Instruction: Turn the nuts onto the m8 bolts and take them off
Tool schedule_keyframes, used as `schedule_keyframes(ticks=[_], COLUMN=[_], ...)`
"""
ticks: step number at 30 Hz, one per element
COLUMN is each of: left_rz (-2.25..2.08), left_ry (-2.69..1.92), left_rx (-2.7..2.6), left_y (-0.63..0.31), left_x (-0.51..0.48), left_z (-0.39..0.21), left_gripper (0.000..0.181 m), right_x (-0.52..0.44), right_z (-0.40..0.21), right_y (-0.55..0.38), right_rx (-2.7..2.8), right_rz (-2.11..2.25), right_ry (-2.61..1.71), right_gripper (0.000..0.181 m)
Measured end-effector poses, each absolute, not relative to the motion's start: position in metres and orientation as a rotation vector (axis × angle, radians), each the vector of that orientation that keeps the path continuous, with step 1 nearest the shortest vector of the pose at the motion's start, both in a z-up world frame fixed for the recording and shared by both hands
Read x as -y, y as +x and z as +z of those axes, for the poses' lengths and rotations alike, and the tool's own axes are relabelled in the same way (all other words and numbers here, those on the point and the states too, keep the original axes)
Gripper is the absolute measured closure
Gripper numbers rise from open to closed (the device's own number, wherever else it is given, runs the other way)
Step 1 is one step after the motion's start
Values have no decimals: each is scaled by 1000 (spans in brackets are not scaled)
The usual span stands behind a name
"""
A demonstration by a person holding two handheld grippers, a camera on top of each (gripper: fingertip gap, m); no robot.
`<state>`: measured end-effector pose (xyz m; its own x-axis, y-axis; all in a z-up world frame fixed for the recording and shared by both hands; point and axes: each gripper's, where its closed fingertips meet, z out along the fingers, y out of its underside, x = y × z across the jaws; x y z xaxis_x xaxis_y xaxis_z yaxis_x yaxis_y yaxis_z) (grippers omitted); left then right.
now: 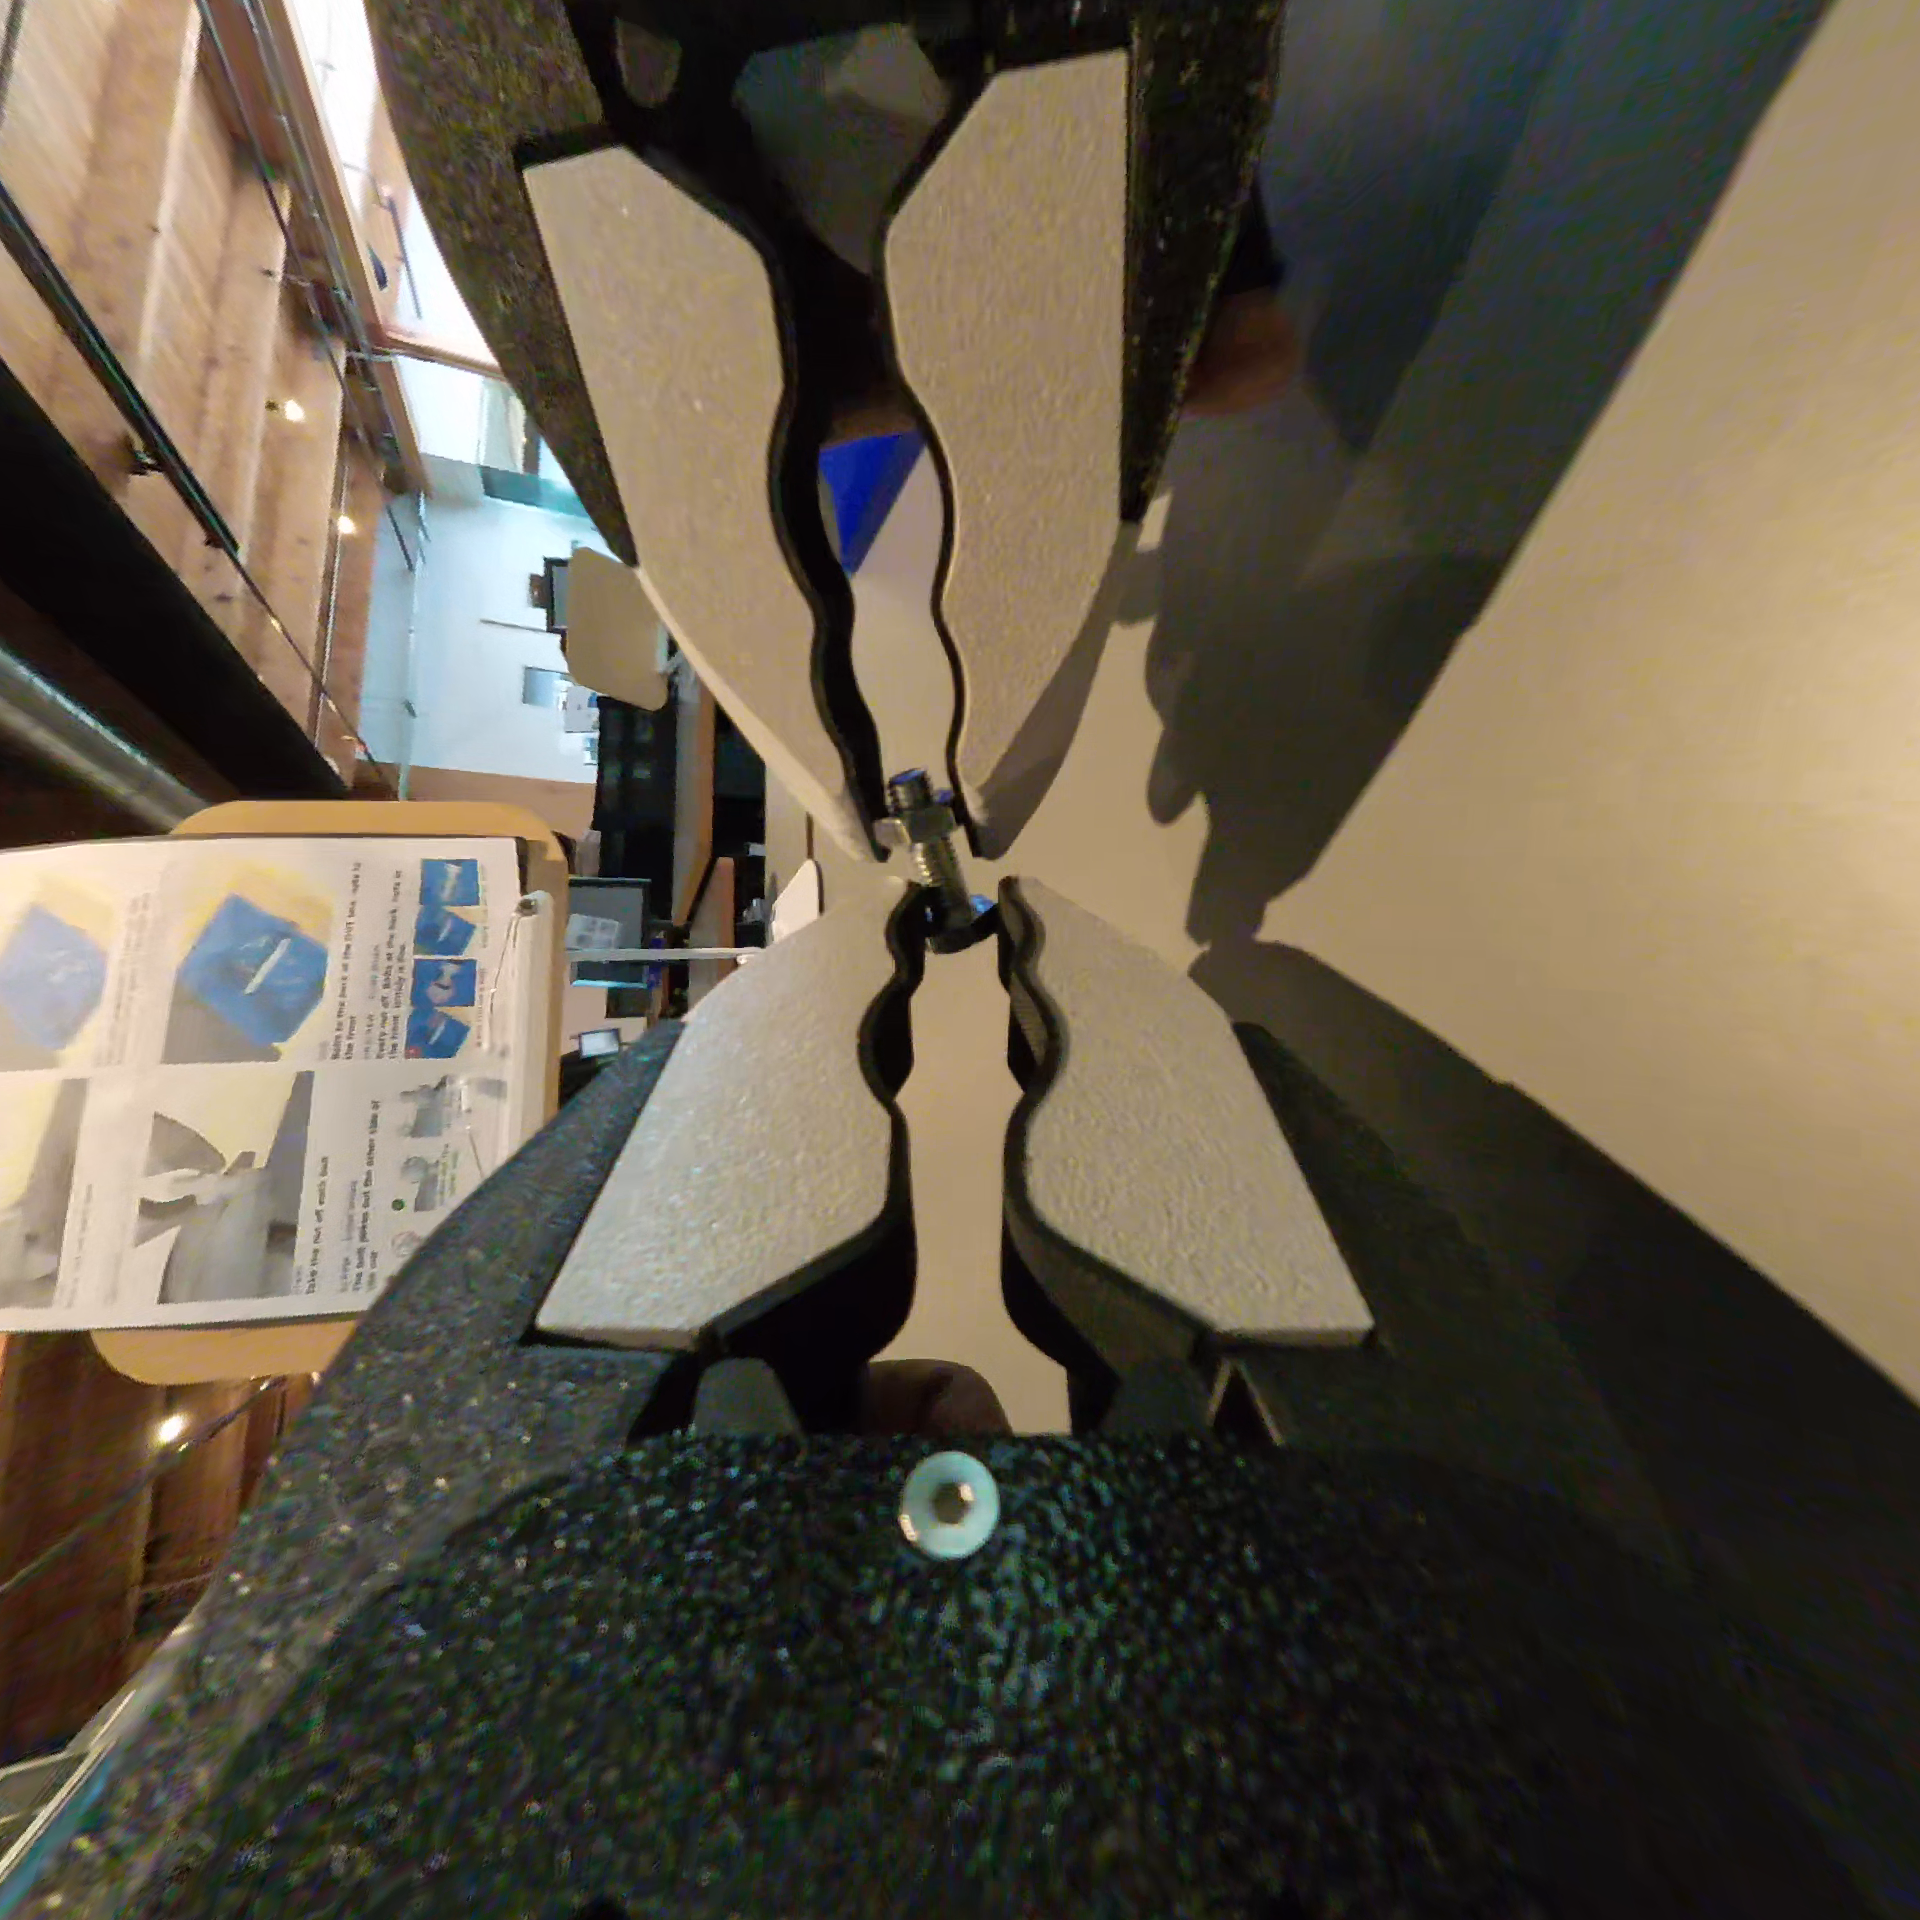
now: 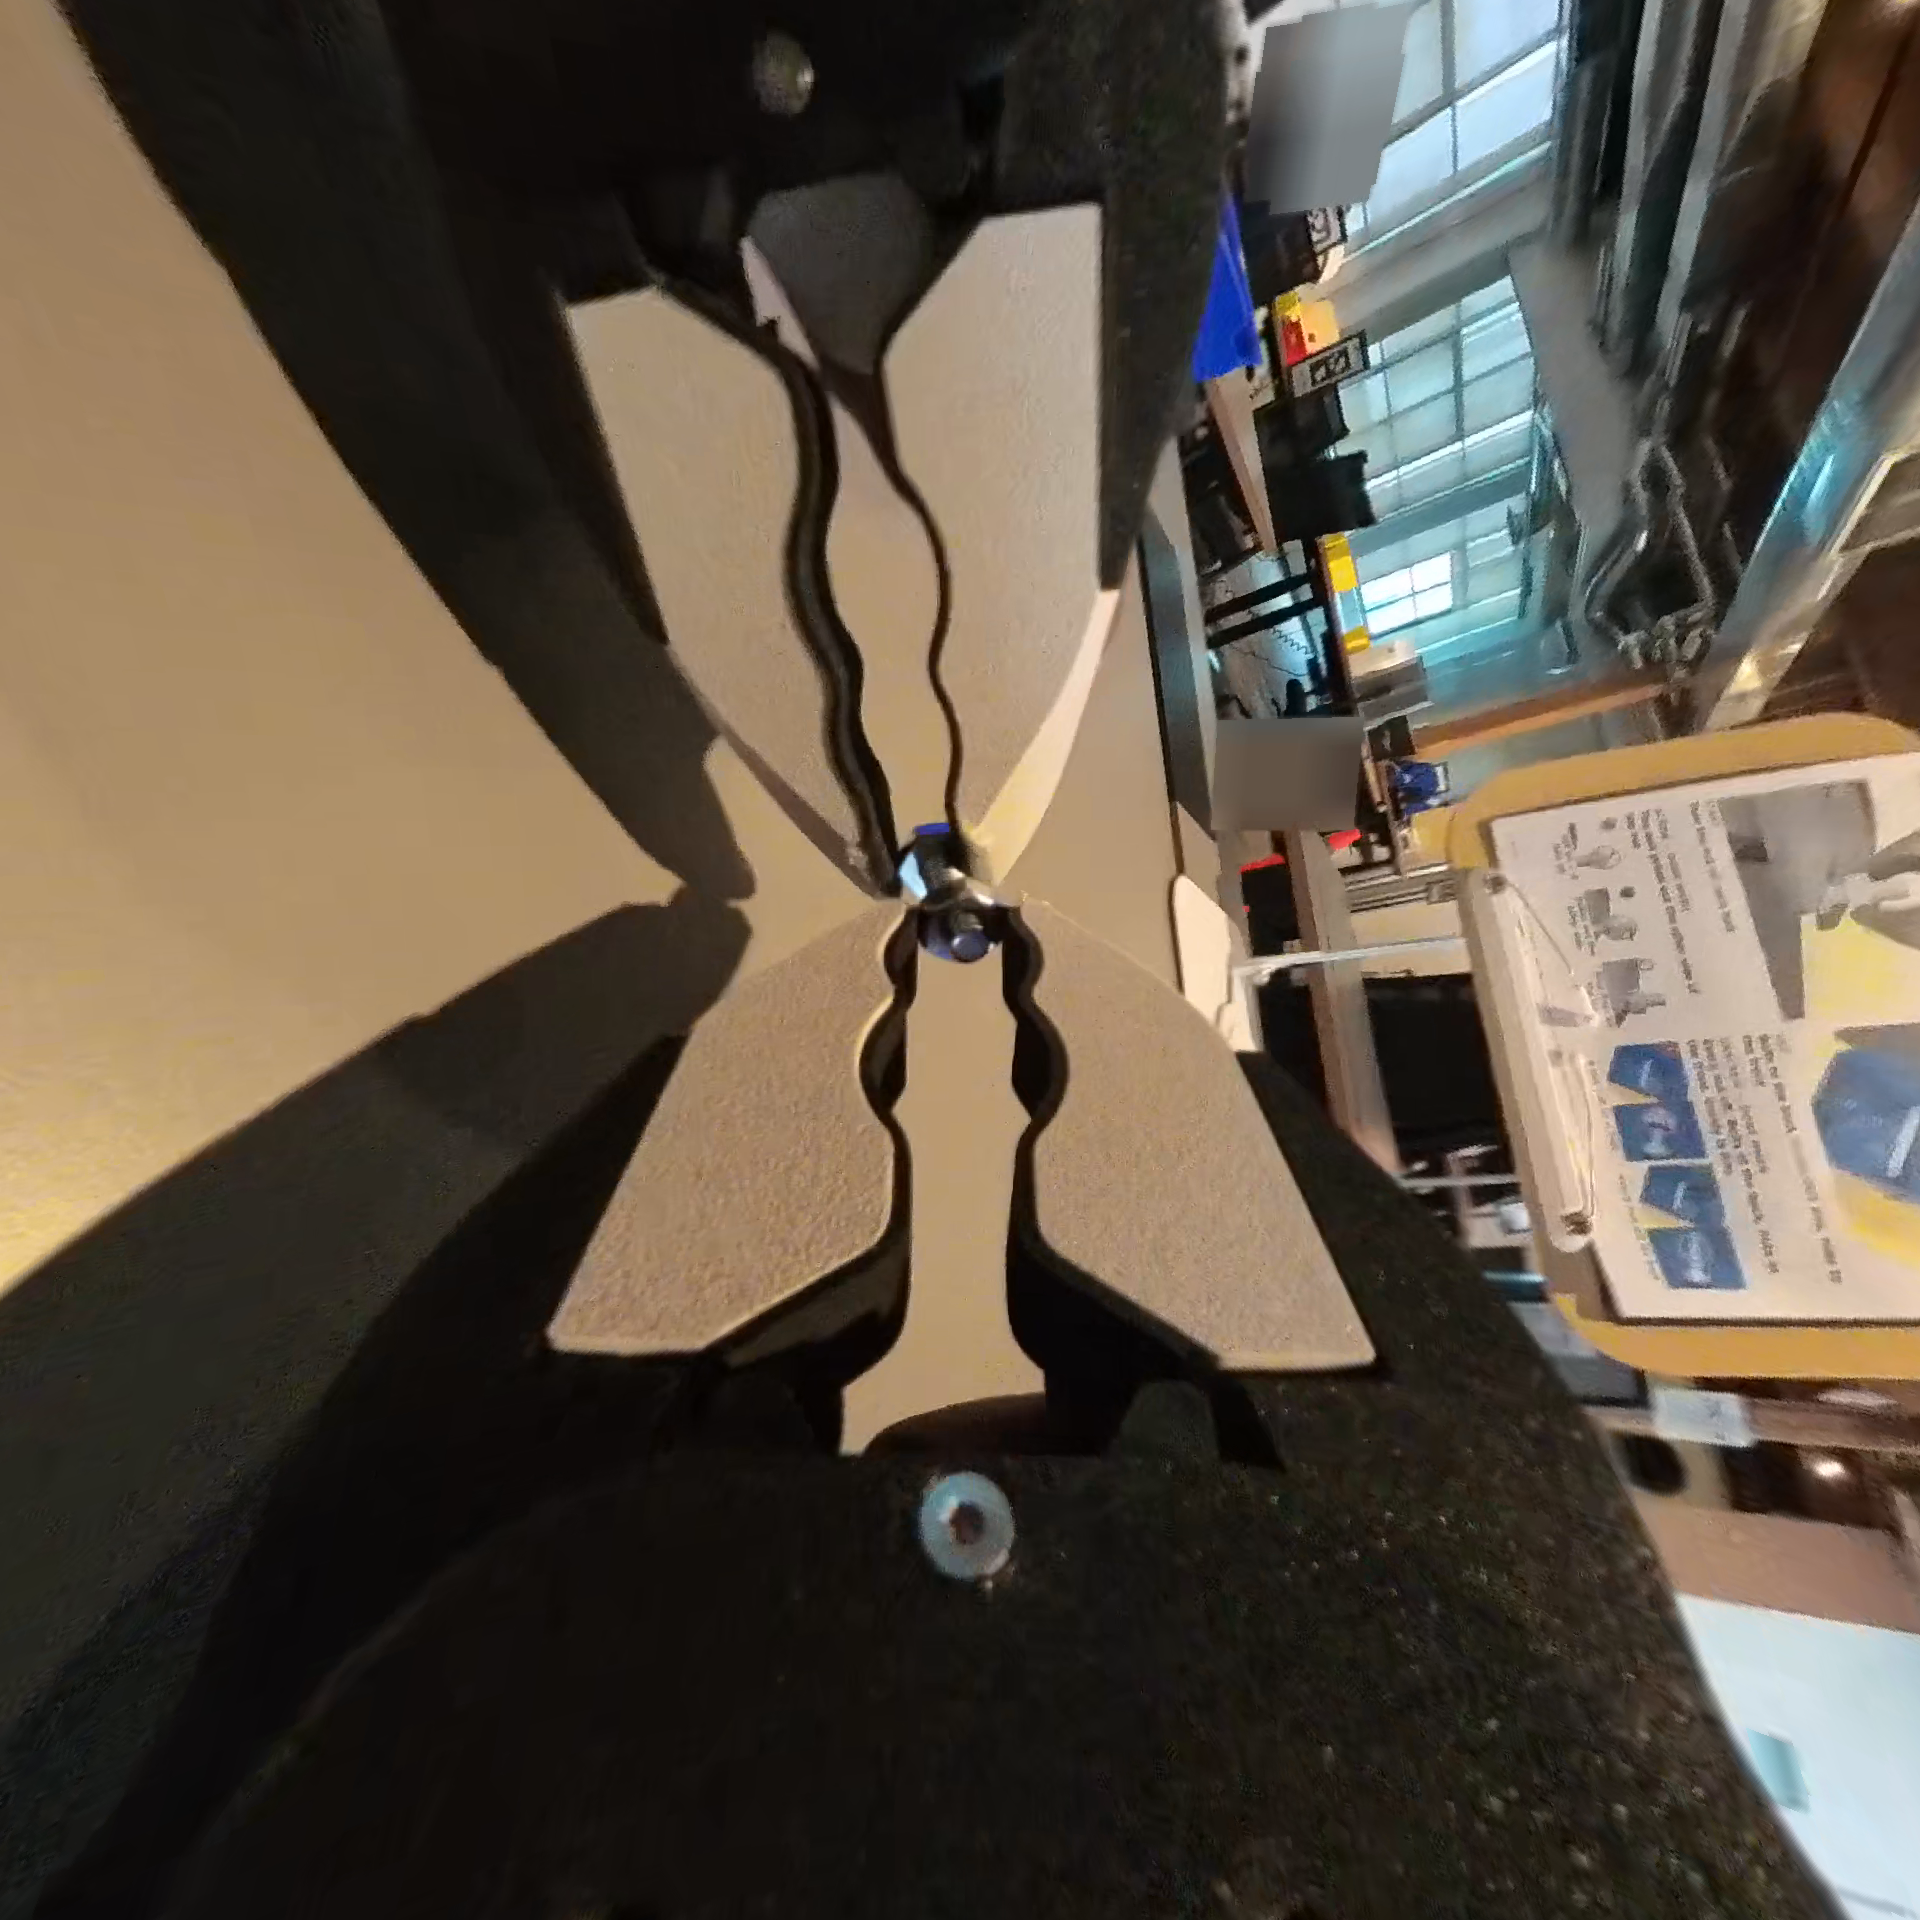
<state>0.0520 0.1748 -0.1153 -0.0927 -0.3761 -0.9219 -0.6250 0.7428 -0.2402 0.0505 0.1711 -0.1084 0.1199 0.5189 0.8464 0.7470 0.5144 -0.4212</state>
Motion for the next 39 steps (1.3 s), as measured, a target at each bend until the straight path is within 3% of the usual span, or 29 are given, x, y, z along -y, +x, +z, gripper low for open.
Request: schedule_keyframes(ticks=[3, 5, 14, 20, 28, 30, 33, 39], left_rz=[291, 317, 429, 446, 245, 273, 329, 432], left_ry=[-797, -795, -744, -727, -797, -807, -801, -749], left_rx=[-1676, -1653, -1606, -1615, -1734, -1708, -1658, -1613], left_y=[51, 48, 46, 47, 51, 51, 47, 44], left_x=[-179, -183, -188, -187, -173, -177, -184, -190], left_z=[-109, -106, -96, -97, -120, -118, -109, -99], left_gripper=[168, 168, 168, 168, 168, 168, 168, 168], right_x=[-169, -168, -180, -179, -168, -171, -172, -180], right_z=[-103, -101, -94, -92, -111, -109, -100, -97], right_y=[49, 48, 45, 46, 51, 51, 49, 49], right_rx=[1448, 1381, 1133, 1125, 1530, 1494, 1364, 1159], right_rz=[-47, 104, 372, 375, -158, -132, 73, 326], right_ry=[-1264, -1362, -1589, -1586, -1186, -1240, -1377, -1583], right_gripper=[145, 141, 146, 166, 166, 164, 143, 150])
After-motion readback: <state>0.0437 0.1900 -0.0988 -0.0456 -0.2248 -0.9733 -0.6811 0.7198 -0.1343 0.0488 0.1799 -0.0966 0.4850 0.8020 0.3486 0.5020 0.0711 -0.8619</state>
